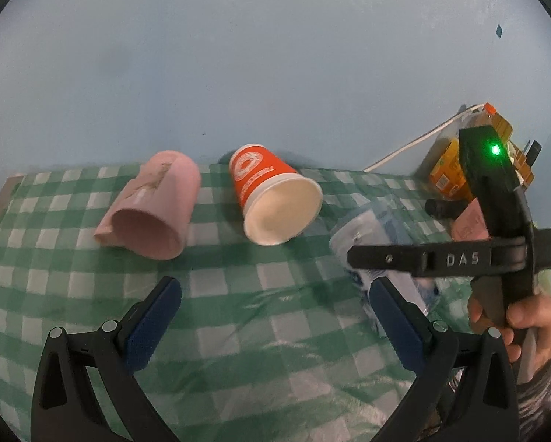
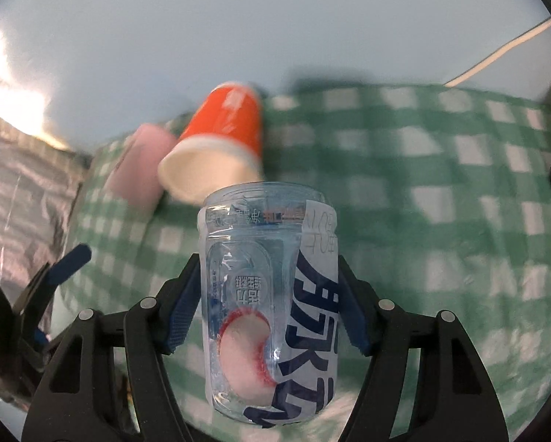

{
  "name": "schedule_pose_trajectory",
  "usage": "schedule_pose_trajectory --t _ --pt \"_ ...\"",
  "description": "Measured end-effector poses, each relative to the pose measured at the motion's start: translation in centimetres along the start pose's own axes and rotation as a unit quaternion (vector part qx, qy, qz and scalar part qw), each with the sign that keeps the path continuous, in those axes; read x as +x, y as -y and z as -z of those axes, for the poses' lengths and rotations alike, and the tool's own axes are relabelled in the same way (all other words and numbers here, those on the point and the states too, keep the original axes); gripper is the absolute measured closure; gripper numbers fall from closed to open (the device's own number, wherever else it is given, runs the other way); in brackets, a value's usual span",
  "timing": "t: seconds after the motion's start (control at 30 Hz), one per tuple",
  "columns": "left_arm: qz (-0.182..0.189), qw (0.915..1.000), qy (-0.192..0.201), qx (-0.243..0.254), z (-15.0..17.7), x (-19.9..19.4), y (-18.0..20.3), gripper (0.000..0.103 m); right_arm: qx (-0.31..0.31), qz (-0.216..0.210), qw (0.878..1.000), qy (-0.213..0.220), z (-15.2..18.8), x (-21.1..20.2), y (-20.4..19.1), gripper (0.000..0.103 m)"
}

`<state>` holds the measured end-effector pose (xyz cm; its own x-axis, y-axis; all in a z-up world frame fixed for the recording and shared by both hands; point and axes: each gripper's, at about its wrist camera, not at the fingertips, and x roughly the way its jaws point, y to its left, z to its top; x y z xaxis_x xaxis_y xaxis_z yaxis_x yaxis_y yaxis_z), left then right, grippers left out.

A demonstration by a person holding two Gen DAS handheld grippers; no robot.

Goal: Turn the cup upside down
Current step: 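Lift the clear cup off the table with the right gripper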

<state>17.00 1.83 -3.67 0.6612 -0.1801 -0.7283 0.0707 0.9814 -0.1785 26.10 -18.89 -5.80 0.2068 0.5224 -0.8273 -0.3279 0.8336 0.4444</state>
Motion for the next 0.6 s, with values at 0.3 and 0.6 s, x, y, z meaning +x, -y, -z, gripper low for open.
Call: schedule_pose_trajectory --t 0.3,0.6 --pt "-0.008 0.9999 -0.001 -0.009 3.3 -1.2 -1.7 0.0 0.002 -0.031 0.998 -0.046 2.5 3.4 -3.2 0.034" --pt "-0.008 0.9996 -0.008 -0.024 4.2 -1.5 -2.7 0.0 0.006 -0.048 0.998 -0.046 3.8 3.6 -4.8 0.033"
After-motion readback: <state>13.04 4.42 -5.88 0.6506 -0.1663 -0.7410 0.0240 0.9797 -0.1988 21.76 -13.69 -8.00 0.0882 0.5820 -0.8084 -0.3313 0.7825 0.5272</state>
